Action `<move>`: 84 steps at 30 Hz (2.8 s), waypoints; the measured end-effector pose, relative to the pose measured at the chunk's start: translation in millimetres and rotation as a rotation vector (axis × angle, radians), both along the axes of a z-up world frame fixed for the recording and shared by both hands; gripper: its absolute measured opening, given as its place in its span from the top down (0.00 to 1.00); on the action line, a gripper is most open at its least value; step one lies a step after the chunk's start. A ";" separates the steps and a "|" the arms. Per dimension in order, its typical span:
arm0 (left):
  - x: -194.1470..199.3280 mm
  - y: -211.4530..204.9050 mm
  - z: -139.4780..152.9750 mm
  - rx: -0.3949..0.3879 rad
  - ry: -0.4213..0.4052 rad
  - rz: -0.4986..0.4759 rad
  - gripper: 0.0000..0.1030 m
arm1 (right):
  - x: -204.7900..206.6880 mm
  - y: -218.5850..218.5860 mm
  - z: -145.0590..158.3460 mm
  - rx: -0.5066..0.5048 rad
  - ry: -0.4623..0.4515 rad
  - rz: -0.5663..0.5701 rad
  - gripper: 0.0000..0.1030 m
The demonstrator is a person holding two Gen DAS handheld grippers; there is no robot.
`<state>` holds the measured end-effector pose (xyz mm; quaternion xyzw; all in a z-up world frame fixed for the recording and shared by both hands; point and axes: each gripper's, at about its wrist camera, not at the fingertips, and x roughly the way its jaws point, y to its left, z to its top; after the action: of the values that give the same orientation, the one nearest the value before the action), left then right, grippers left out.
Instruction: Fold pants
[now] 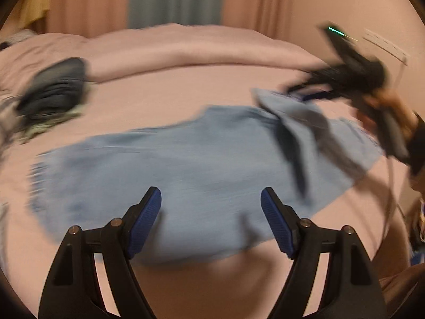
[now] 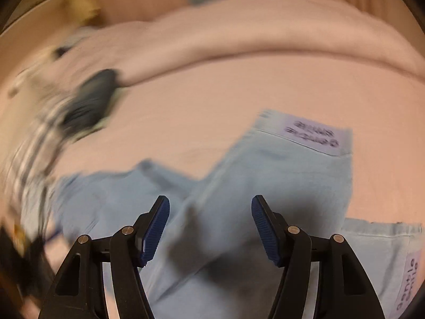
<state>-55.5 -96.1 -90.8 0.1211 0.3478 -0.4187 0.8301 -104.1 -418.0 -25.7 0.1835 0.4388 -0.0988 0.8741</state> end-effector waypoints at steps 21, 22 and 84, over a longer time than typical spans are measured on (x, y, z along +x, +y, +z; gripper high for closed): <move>-36.0 -136.7 -33.2 0.134 0.041 -0.086 0.51 | 38.6 -51.0 -23.6 -0.089 0.045 -0.112 0.93; -35.3 -137.6 -31.7 0.137 0.042 -0.080 0.55 | 26.2 -56.5 -16.0 -0.065 0.002 -0.127 0.93; -25.1 -127.4 -24.3 0.222 0.021 0.022 0.78 | -285.9 -154.1 -52.8 0.434 -0.364 -0.554 0.95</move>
<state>-80.6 -223.5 -115.2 0.2042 0.4019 -0.3697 0.8125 -390.0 -572.1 -78.5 0.4898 0.2213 -0.2017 0.8188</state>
